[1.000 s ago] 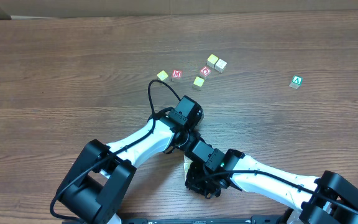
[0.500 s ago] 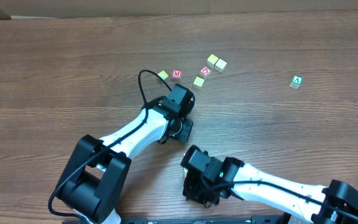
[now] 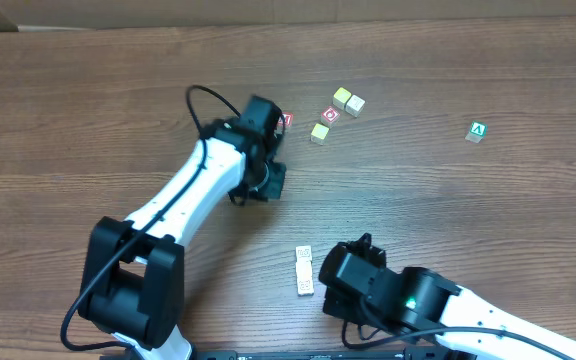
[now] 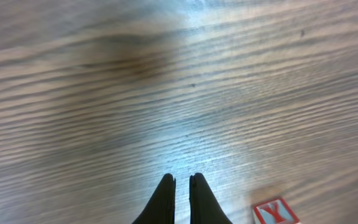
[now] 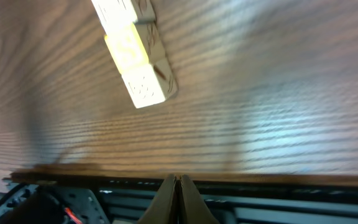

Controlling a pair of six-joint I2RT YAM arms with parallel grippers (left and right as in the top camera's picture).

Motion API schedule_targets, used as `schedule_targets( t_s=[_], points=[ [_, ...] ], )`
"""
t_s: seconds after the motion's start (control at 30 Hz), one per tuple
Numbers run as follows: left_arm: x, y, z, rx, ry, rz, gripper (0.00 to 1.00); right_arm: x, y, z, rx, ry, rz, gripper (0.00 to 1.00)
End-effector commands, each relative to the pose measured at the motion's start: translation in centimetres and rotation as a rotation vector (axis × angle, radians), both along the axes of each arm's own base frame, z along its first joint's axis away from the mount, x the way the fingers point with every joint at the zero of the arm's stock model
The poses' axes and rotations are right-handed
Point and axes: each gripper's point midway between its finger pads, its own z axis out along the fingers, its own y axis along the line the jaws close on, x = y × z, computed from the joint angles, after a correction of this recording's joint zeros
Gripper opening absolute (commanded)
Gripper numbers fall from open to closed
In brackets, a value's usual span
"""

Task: Flip 3 blocks
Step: 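Open the left gripper and lift it away from the block row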

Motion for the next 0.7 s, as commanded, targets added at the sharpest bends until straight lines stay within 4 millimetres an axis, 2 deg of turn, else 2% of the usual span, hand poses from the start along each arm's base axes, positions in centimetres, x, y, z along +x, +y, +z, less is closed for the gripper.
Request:
schedule_targets(
  t_s=[0.0,0.13,0.3,0.47,0.67],
  points=[
    [1.4,-0.6,3.8,-0.083,-0.048,0.018,0.04,2.5,-1.6,1.0,-0.057,-0.12,0.021,0.04],
    [1.3,-0.6,7.4,-0.119,-0.142,0.015,0.04,3.3,-2.3,-0.2,-0.109,-0.105,0.035,0.04],
    [-0.1,-0.1,11.4,-0.151,-0.223,0.013,0.04,4.5,-1.5,-2.1,-0.15,-0.101,0.051,0.04],
    [-2.3,0.8,15.1,-0.177,-0.287,0.01,0.04,6.0,-0.6,-3.4,-0.169,-0.145,0.066,0.04],
    [-5.9,2.0,18.9,-0.209,-0.362,0.001,0.04,7.7,-0.6,-3.8,-0.201,-0.212,0.037,0.04]
  ],
)
